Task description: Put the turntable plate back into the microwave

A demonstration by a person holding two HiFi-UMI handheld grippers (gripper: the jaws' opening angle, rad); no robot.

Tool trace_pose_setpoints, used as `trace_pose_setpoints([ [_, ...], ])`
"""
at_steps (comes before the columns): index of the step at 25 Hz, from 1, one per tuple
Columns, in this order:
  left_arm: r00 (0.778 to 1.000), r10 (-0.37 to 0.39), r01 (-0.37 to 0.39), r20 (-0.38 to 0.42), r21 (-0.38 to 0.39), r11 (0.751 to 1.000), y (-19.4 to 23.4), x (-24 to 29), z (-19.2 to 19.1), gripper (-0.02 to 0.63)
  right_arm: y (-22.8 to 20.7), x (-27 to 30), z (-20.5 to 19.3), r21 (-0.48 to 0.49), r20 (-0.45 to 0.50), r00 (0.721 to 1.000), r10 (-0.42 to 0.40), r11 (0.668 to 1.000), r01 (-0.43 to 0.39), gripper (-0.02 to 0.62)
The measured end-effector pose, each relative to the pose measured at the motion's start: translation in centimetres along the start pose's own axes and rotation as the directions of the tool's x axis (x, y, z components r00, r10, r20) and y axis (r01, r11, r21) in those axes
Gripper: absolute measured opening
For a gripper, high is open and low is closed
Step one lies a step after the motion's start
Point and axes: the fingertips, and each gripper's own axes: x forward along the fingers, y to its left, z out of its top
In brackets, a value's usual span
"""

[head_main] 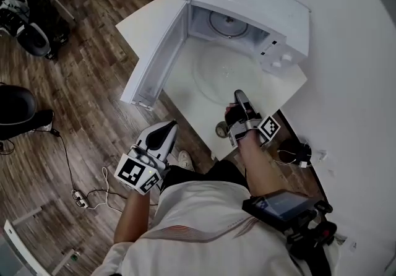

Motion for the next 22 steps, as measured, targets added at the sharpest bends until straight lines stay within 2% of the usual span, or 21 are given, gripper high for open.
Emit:
trace_pose_setpoints([
  [12,0.995,0.095,-0.095,0.013,-0.016,0.995,1.6,2.9,1.3,0.011,-1.4,9.3,4.5,-0.024,-0.028,0.999,-0.034,0.999,0.033,0.028],
  [22,0.99,0.139,-0.14,-0.015,-0.028,0.99,2.4,4.1,0.6,0.012,-2.6,15.5,7.0,0.007,0.056,0.997,-0.044,0.999,0.043,0.028],
])
